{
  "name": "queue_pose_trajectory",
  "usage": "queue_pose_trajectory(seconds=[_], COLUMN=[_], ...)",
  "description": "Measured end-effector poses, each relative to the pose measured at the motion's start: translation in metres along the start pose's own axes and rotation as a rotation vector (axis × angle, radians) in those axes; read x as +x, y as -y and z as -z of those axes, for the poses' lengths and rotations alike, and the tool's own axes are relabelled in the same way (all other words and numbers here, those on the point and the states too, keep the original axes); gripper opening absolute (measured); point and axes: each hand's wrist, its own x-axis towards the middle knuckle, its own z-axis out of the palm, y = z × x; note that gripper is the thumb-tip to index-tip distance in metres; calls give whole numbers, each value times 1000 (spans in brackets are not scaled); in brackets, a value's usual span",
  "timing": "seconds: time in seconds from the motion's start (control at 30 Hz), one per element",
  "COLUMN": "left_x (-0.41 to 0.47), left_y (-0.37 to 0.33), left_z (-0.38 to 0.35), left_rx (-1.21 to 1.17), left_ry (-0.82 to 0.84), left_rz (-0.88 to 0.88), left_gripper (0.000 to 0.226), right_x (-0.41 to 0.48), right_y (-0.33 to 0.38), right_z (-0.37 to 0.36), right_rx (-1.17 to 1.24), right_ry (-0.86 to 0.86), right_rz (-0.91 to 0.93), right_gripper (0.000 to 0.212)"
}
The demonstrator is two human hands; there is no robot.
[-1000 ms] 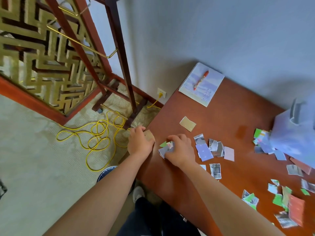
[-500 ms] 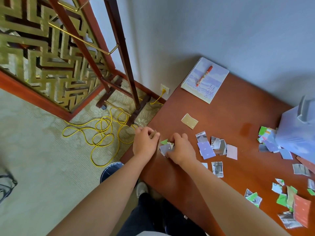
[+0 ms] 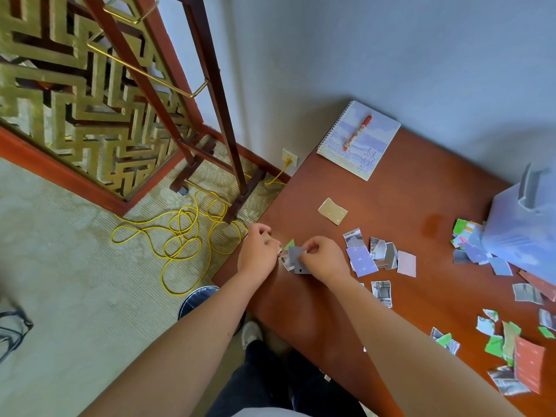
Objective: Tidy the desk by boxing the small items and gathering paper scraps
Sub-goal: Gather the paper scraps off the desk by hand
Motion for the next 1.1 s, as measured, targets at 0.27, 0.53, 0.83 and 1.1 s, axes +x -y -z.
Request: queue_pose_trajectory(seconds=[0.27, 0.53, 0.83, 1.1], left_x=[-14, -20, -5, -1], left_y=[-26, -37, -20, -14], left_z=[-7, -7, -8, -5], left_rx=[-498, -734, -771, -369], left_ry=[108, 278, 127, 90], left_rz=[292, 520, 573, 240], left_gripper=[15, 28, 19, 27], right_x=[-13, -20, -19, -6], right_y=[16, 20, 17, -12], right_z=[7, 2, 13, 4], right_rx=[504, 352, 629, -186], right_ry=[6, 104, 83, 62], right_rz=[-11, 137, -12, 176], right_gripper=[9, 12, 19, 38])
